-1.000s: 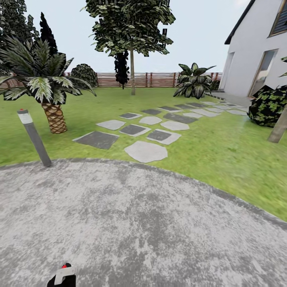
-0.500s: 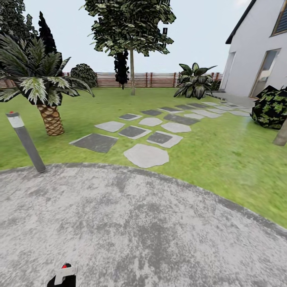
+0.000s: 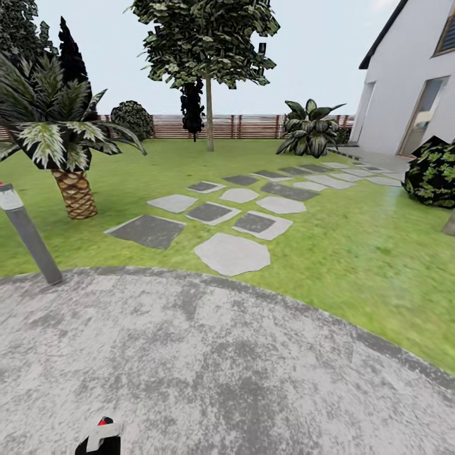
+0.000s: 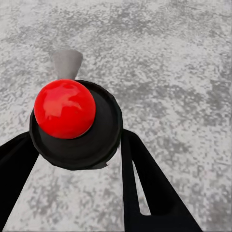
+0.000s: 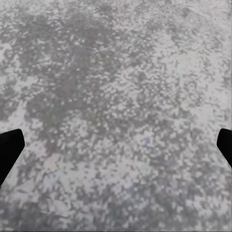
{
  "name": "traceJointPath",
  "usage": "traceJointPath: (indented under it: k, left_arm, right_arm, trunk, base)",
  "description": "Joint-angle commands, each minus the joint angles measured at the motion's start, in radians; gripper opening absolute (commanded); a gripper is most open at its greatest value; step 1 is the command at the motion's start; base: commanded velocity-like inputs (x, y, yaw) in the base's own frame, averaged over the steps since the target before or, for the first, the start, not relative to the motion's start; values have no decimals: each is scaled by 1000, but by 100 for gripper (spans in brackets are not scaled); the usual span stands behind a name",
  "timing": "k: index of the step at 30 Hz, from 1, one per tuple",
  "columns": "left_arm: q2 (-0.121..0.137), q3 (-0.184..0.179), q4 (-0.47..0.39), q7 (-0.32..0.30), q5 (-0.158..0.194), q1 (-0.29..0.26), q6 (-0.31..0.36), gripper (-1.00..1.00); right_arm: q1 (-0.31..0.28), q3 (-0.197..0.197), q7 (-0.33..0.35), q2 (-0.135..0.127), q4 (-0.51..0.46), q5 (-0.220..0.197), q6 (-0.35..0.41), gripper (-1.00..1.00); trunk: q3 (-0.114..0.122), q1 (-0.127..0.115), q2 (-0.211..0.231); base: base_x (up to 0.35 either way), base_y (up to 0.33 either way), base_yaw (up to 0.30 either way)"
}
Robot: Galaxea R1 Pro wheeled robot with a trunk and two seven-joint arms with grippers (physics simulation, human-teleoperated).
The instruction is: In the garden, pick up the pesticide atomizer on the floor and spray pesticide onto both trees until each tree trunk is fully covered.
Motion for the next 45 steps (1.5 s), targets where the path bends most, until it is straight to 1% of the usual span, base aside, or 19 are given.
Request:
traceJointPath:
  k: [1, 45]
  left_arm:
    - [0, 1, 1, -5, 9, -1, -3, -100]
    - [2, 2, -1, -5, 9, -1, -6, -100]
  right_arm:
    - [-1, -8, 4, 0, 1, 6, -3, 100]
    - [-1, -8, 4, 0, 1, 6, -3, 100]
  trunk:
    - [-1, 0, 0]
    - [-1, 0, 0]
  base:
    - [339, 0, 0]
    - [339, 0, 0]
